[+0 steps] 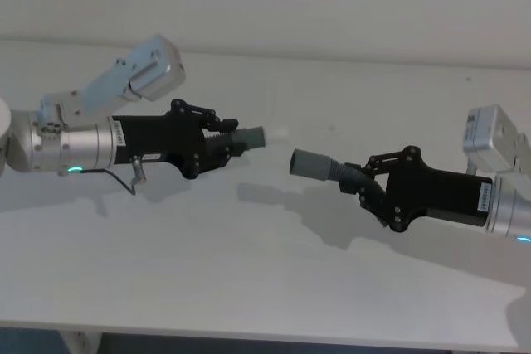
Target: Use both hands to pick up one end of the pipe from the table, align the ends, and insert them.
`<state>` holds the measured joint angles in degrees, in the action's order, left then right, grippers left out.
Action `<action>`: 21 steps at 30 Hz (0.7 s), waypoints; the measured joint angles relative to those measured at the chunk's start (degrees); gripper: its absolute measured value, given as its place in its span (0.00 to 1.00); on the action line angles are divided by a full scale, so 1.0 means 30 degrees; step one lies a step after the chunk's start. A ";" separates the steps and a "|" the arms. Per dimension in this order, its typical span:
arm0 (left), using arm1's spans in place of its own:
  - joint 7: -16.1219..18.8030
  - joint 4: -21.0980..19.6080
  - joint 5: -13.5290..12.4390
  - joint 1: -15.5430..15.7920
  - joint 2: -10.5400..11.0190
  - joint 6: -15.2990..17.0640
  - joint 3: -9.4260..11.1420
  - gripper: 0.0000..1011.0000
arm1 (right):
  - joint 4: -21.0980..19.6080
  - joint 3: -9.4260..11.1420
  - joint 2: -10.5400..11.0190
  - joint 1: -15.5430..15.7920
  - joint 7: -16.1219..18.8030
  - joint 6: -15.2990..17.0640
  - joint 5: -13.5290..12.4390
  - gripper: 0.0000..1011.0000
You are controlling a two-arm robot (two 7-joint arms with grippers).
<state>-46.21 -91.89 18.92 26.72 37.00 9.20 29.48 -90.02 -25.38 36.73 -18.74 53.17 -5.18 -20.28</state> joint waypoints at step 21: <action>-0.0942 -0.0480 0.0500 0.0255 0.0759 -0.0004 0.0430 0.34 | 0.0415 -0.0486 0.0193 -0.0427 -0.0163 -0.0122 0.0265 0.17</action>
<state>-49.04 -93.33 20.42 27.48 39.28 9.19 30.77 -88.78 -26.84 37.31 -20.02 52.68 -5.55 -19.49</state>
